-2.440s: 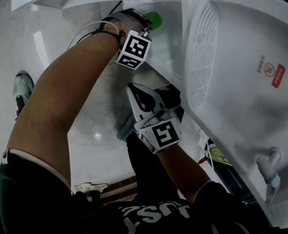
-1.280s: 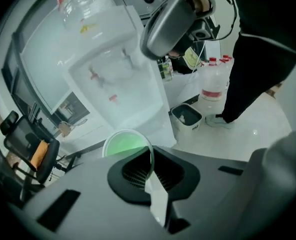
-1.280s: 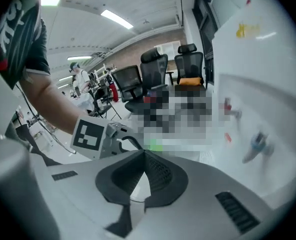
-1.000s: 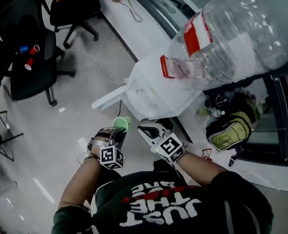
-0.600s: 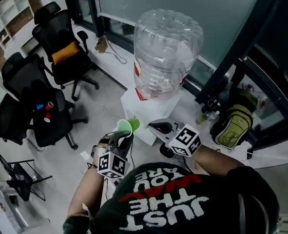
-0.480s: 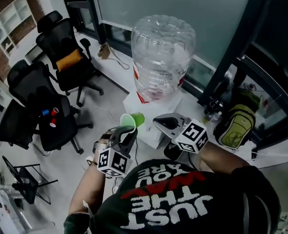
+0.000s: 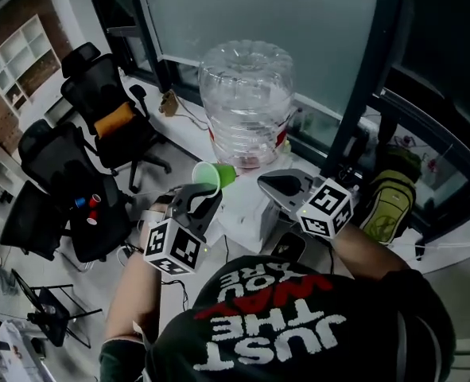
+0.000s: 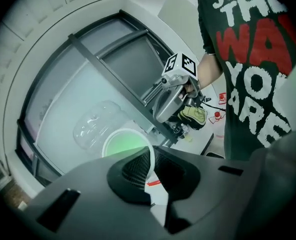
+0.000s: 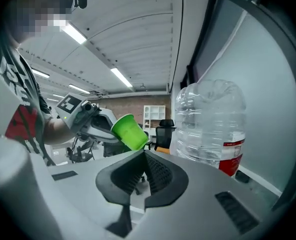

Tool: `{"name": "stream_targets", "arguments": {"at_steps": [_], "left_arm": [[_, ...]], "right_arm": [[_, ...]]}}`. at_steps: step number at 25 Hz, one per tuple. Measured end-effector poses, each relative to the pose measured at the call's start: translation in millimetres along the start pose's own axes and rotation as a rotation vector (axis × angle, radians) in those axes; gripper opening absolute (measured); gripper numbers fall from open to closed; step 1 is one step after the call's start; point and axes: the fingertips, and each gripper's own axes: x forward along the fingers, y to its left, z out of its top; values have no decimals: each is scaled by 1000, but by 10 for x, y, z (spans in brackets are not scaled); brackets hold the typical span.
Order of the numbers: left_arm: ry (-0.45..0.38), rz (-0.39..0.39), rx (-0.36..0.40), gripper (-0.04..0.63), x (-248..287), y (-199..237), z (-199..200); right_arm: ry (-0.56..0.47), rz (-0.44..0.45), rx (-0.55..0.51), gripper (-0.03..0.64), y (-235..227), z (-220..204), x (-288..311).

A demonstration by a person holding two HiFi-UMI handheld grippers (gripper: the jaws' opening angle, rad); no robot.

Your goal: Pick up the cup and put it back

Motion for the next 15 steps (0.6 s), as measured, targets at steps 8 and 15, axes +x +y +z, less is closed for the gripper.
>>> {"name": "stream_targets", "arguments": {"at_steps": [8, 15], "left_arm": [[21, 36, -20, 17, -44, 30, -86], [51, 49, -71, 17, -56, -182, -360]], "right_arm": [[-16, 24, -15, 32, 40, 77, 73], [15, 79, -26, 32, 206, -13, 235]]}}
